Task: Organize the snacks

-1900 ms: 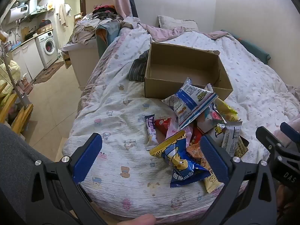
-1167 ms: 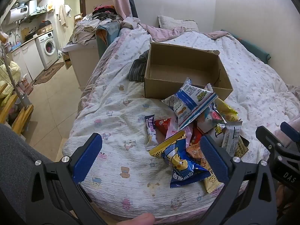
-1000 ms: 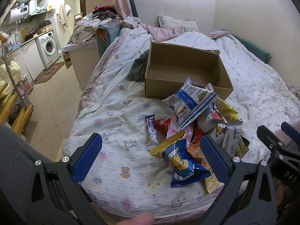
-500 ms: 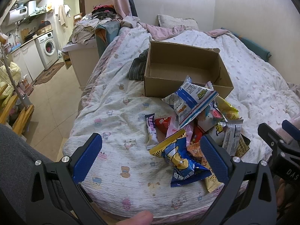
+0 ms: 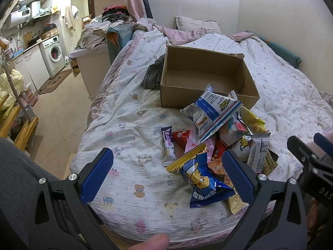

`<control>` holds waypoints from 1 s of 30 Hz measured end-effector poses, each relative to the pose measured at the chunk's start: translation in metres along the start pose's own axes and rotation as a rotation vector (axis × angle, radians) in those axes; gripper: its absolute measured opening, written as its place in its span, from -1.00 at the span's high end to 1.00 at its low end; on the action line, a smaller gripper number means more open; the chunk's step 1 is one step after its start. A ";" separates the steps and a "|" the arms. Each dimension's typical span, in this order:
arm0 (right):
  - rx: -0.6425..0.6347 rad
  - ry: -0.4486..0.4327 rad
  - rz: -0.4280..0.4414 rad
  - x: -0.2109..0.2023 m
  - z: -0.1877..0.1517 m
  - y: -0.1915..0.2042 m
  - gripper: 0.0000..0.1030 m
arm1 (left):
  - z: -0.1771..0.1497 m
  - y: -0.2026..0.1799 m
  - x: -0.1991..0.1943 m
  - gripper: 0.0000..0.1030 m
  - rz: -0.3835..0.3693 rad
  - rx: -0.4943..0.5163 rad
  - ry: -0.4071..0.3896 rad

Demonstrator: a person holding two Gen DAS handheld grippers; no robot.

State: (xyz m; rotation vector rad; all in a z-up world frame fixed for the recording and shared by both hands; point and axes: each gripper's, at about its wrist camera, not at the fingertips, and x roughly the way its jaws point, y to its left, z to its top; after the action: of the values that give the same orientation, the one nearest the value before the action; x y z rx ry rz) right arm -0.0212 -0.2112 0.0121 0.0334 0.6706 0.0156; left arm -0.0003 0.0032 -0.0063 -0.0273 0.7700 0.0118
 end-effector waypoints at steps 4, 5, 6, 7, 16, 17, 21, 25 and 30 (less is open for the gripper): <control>-0.001 -0.005 -0.002 0.000 0.000 0.000 -1.00 | 0.000 0.002 0.000 -1.00 0.001 0.000 0.001; -0.001 -0.005 -0.002 0.000 0.000 0.000 -1.00 | 0.000 0.001 0.000 -1.00 0.003 0.001 0.000; -0.001 -0.006 -0.002 0.000 0.000 -0.001 -1.00 | 0.000 0.001 0.000 -1.00 0.003 0.001 -0.002; -0.001 -0.006 -0.003 0.000 0.000 0.000 -1.00 | 0.000 0.002 0.000 -1.00 0.003 0.001 -0.002; -0.001 -0.006 -0.003 0.000 0.001 -0.001 -1.00 | 0.003 0.001 -0.002 -1.00 0.002 -0.001 -0.004; -0.002 -0.006 -0.003 0.000 0.001 -0.001 -1.00 | 0.003 0.001 -0.002 -1.00 0.002 -0.001 -0.004; -0.003 -0.006 -0.003 0.000 0.001 0.000 -1.00 | 0.003 0.001 -0.002 -1.00 0.003 -0.001 -0.003; -0.003 -0.007 -0.004 0.000 0.001 0.000 -1.00 | 0.004 0.001 -0.002 -1.00 0.002 -0.001 -0.003; -0.002 -0.005 -0.007 0.000 0.002 -0.003 -1.00 | 0.004 0.001 -0.002 -1.00 0.004 0.000 -0.003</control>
State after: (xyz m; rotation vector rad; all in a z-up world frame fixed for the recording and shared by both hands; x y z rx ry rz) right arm -0.0198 -0.2141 0.0137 0.0289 0.6652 0.0099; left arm 0.0004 0.0044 -0.0021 -0.0263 0.7667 0.0155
